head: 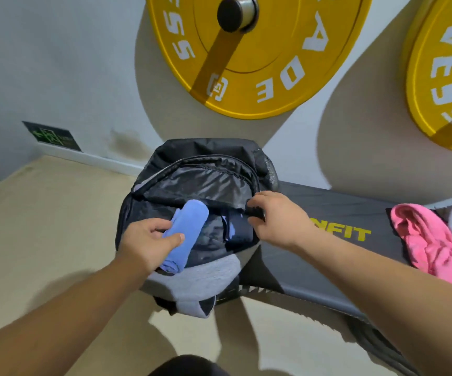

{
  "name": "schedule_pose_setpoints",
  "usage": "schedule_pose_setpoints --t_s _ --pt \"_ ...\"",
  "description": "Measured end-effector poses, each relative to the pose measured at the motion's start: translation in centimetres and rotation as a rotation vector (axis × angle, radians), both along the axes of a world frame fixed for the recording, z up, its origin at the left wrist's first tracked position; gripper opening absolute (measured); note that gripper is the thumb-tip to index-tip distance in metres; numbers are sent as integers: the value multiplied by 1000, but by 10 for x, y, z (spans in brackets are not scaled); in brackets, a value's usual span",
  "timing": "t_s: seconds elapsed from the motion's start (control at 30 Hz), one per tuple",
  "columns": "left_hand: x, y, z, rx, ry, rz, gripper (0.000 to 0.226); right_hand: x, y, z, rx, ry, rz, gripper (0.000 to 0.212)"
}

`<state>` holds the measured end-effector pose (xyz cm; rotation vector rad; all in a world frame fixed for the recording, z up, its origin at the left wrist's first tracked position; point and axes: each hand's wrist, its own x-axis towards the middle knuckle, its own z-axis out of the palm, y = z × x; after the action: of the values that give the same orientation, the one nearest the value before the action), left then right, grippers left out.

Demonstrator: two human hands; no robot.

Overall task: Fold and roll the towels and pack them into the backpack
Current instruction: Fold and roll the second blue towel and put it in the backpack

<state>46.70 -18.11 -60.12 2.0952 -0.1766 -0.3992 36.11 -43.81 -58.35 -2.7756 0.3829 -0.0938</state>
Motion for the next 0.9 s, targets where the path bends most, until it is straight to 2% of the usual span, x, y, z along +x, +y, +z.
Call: schedule_pose_setpoints --t_s 0.13,0.27,0.33,0.4,0.5,0.57,0.67,0.7,0.77,0.8,0.83,0.9 --pt "7 -3 -22 -13 43 35 2 13 12 -30 -79 -55 0 38" --pt "5 -29 -40 -60 97 -44 2 29 -1 -49 -392 -79 94 29" --pt "4 -40 -49 -85 110 -31 12 36 -8 -50 -452 -134 95 24" --pt "5 -47 -56 -107 117 -18 23 46 -11 -48 -402 -171 76 21" --pt "7 -52 -58 -141 54 1 9 61 -11 -40 -242 -248 -24 18" --pt "12 -60 -57 -150 20 60 14 68 -11 -29 -152 -353 -105 19" --pt "21 -84 -51 -203 49 202 4 71 -11 -18 -111 -468 -147 16" --pt "24 -93 -52 -219 66 208 17 70 -11 -18 -126 -470 -128 16" --pt "28 -109 -51 -214 128 145 38 66 -12 -25 -135 -401 -59 16" --pt "27 -114 -49 -199 159 103 42 63 -14 -30 -110 -327 -31 17" --pt "26 -117 -48 -182 167 67 42 60 -16 -35 -90 -247 -12 19" --pt "22 -116 -50 -116 111 17 29 54 -21 -43 -65 -132 29 23"
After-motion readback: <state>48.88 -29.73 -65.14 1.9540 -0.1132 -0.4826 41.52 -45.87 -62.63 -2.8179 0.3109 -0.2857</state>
